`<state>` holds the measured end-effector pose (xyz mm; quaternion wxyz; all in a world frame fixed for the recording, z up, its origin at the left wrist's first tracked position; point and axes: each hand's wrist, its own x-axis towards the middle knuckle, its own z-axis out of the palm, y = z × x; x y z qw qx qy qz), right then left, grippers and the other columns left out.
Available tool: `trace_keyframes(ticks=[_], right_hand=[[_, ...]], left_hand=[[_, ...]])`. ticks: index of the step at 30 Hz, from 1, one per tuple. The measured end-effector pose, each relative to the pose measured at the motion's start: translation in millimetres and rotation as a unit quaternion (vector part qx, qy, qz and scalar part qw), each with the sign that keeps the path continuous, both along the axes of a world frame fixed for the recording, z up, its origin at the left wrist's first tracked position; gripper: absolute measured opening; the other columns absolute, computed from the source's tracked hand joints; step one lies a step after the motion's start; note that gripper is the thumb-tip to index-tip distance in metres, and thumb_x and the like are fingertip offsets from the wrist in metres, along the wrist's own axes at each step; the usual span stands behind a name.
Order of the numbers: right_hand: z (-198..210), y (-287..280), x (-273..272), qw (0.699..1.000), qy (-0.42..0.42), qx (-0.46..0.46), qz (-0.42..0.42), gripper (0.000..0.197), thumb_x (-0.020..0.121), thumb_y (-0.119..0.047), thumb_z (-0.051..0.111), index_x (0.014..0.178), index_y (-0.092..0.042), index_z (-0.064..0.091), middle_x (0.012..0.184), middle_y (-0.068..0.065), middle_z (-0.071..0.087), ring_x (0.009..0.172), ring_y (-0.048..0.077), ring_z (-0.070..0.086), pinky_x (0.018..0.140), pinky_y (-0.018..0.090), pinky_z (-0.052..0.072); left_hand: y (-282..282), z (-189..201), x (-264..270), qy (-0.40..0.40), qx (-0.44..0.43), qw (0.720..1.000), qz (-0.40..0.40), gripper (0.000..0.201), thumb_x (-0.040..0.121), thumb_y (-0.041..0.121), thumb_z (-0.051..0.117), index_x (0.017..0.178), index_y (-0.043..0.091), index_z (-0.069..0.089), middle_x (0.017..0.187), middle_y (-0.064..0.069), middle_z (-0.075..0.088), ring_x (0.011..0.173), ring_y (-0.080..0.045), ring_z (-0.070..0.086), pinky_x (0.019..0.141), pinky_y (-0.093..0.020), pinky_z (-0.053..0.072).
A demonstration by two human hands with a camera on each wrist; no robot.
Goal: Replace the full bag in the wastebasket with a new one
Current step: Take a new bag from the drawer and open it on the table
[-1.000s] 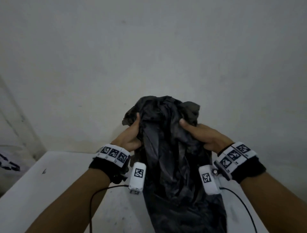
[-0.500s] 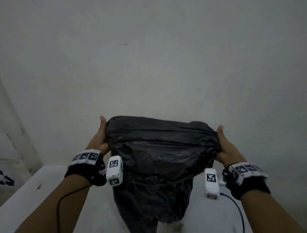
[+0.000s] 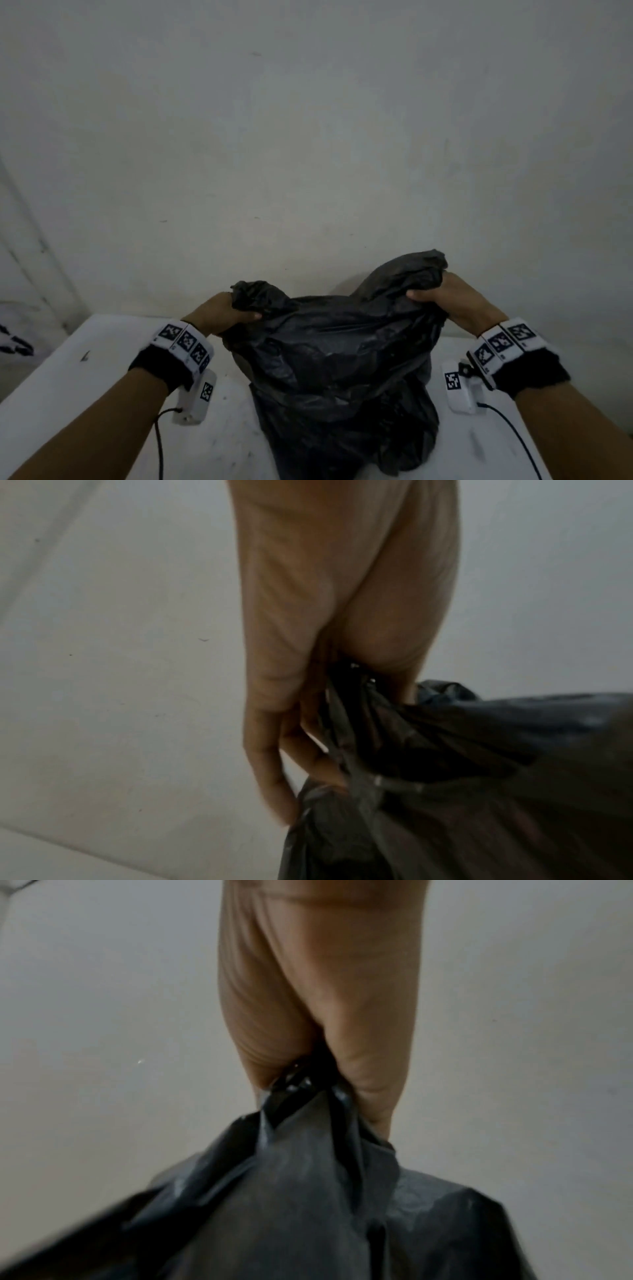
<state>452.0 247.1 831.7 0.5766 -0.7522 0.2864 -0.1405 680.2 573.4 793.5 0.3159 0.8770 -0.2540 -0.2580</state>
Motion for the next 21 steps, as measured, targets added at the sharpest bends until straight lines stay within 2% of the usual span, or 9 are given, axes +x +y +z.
trace_keyframes(ticks=[3, 6, 9, 13, 15, 16, 18, 20, 21], right_hand=[[-8.6, -6.2, -8.7, 0.990, 0.093, -0.094, -0.058, 0.041, 0.082, -0.020, 0.075, 0.115, 0.002, 0.065, 0.113, 0.016, 0.066, 0.103, 0.035, 0.063, 0.090, 0.042, 0.052], [-13.0, -1.3, -14.7, 0.980, 0.159, -0.076, -0.091, 0.044, 0.087, -0.033, 0.069, 0.109, 0.004, 0.064, 0.108, 0.021, 0.065, 0.094, 0.036, 0.062, 0.081, 0.044, 0.053], [-20.2, 6.2, -12.1, 0.981, 0.154, -0.019, -0.117, 0.053, 0.091, -0.043, 0.061, 0.112, 0.005, 0.061, 0.114, 0.024, 0.063, 0.094, 0.037, 0.060, 0.081, 0.046, 0.052], [-31.9, 13.7, -8.2, 0.976, 0.103, 0.099, -0.163, 0.077, 0.090, -0.057, 0.052, 0.130, 0.009, 0.051, 0.127, 0.025, 0.058, 0.106, 0.039, 0.059, 0.096, 0.051, 0.049], [-40.5, 13.8, -9.2, 0.968, 0.065, 0.171, -0.171, 0.081, 0.089, -0.061, 0.050, 0.133, 0.007, 0.048, 0.129, 0.024, 0.057, 0.111, 0.040, 0.058, 0.097, 0.052, 0.048], [-44.1, 13.2, -11.6, 0.962, 0.046, 0.205, -0.173, 0.077, 0.089, -0.059, 0.051, 0.132, 0.005, 0.049, 0.128, 0.023, 0.059, 0.110, 0.039, 0.059, 0.095, 0.051, 0.049], [-44.1, 16.6, -19.3, 0.949, -0.013, 0.263, -0.176, 0.059, 0.091, -0.049, 0.053, 0.124, 0.000, 0.056, 0.118, 0.021, 0.066, 0.098, 0.034, 0.065, 0.085, 0.042, 0.054], [-41.8, 16.3, -30.2, 0.938, -0.057, 0.297, -0.172, 0.034, 0.097, -0.033, 0.046, 0.102, -0.003, 0.061, 0.083, 0.016, 0.075, 0.070, 0.029, 0.069, 0.057, 0.030, 0.057], [-43.2, 14.8, -34.8, 0.930, -0.069, 0.308, -0.189, 0.032, 0.100, -0.028, 0.040, 0.092, -0.004, 0.059, 0.065, 0.012, 0.072, 0.063, 0.031, 0.065, 0.048, 0.027, 0.053]], left_hand=[[2.0, -4.1, -6.7, -0.036, 0.038, 0.997, 0.048, 0.045, 0.094, 0.043, 0.053, 0.125, 0.011, 0.053, 0.127, -0.017, 0.058, 0.099, -0.034, 0.061, 0.071, -0.037, 0.053], [-2.0, -2.6, -11.3, -0.063, 0.054, 0.995, 0.054, 0.058, 0.098, 0.052, 0.036, 0.133, 0.008, 0.047, 0.131, -0.018, 0.055, 0.106, -0.036, 0.060, 0.075, -0.034, 0.049], [-7.9, -3.0, -10.8, 0.101, -0.033, 0.992, 0.069, 0.098, 0.075, 0.085, 0.034, 0.136, 0.009, 0.046, 0.139, -0.013, 0.050, 0.116, -0.035, 0.055, 0.098, -0.041, 0.045], [-19.7, 3.7, -26.3, 0.364, -0.220, 0.900, 0.094, 0.078, 0.079, 0.072, 0.039, 0.123, 0.010, 0.059, 0.124, -0.016, 0.063, 0.111, -0.033, 0.060, 0.089, -0.043, 0.052], [-23.0, 11.8, -37.7, 0.409, -0.260, 0.872, 0.076, 0.090, 0.062, 0.073, 0.058, 0.124, 0.007, 0.062, 0.125, -0.018, 0.063, 0.113, -0.035, 0.061, 0.089, -0.044, 0.055], [-23.3, 12.5, -38.3, 0.413, -0.278, 0.864, 0.080, 0.088, 0.063, 0.072, 0.058, 0.122, 0.006, 0.064, 0.123, -0.018, 0.065, 0.110, -0.033, 0.064, 0.085, -0.042, 0.057], [-24.0, 17.8, -45.0, 0.415, -0.314, 0.847, 0.106, 0.082, 0.080, 0.071, 0.034, 0.105, 0.003, 0.072, 0.101, -0.020, 0.072, 0.086, -0.027, 0.072, 0.066, -0.034, 0.061], [-21.0, 17.6, -45.8, 0.440, -0.342, 0.824, 0.103, 0.092, 0.083, 0.073, 0.022, 0.081, -0.002, 0.076, 0.074, -0.021, 0.072, 0.060, -0.023, 0.071, 0.046, -0.026, 0.055], [-19.1, 16.3, -45.5, 0.457, -0.358, 0.808, 0.103, 0.096, 0.080, 0.076, 0.025, 0.084, -0.005, 0.075, 0.076, -0.024, 0.072, 0.062, -0.023, 0.072, 0.049, -0.026, 0.056]])
